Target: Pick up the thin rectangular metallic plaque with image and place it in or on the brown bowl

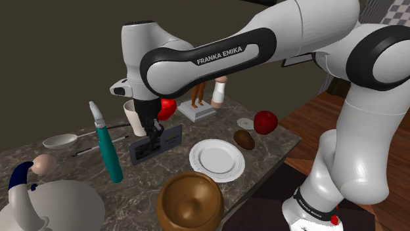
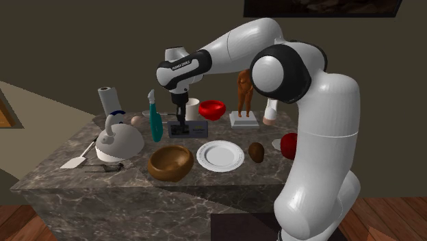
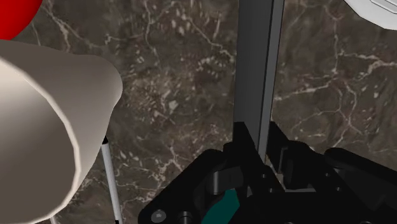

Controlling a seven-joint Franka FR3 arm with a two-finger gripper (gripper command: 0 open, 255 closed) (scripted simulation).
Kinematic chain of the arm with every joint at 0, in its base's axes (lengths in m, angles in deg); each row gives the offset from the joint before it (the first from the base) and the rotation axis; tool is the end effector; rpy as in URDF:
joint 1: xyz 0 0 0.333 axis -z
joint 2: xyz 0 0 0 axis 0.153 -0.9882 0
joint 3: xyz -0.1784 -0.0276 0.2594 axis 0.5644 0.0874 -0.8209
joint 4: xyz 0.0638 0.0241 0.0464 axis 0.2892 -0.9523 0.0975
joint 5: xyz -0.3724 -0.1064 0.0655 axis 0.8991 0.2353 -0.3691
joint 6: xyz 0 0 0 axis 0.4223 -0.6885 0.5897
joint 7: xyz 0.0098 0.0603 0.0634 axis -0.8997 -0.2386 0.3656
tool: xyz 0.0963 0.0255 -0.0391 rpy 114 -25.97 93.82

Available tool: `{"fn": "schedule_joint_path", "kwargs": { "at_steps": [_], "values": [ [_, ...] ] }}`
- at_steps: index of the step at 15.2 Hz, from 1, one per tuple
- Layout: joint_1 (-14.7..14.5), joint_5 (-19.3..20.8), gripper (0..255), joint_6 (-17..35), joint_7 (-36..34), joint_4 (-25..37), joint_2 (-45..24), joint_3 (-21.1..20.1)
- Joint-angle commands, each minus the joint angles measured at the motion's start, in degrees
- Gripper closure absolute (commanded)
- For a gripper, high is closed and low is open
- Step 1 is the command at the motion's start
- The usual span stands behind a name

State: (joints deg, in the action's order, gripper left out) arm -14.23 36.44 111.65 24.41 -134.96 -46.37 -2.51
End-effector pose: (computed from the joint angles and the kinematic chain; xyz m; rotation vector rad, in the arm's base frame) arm 0.5090 0.3476 0.4484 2.3423 2.0843 -0.0146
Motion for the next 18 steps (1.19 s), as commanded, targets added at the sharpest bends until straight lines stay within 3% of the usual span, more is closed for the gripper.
{"fn": "schedule_joint_path", "kwargs": {
  "at_steps": [1, 7, 18],
  "values": [
    [0.0, 0.0, 255, 0.0, 0.0, 0.0, 0.0, 0.0],
    [0.0, 0.0, 255, 0.0, 0.0, 0.0, 0.0, 0.0],
    [0.0, -0.4, 255, -8.1, 0.3, 6.9, 1.2, -0.1]
  ]
}}
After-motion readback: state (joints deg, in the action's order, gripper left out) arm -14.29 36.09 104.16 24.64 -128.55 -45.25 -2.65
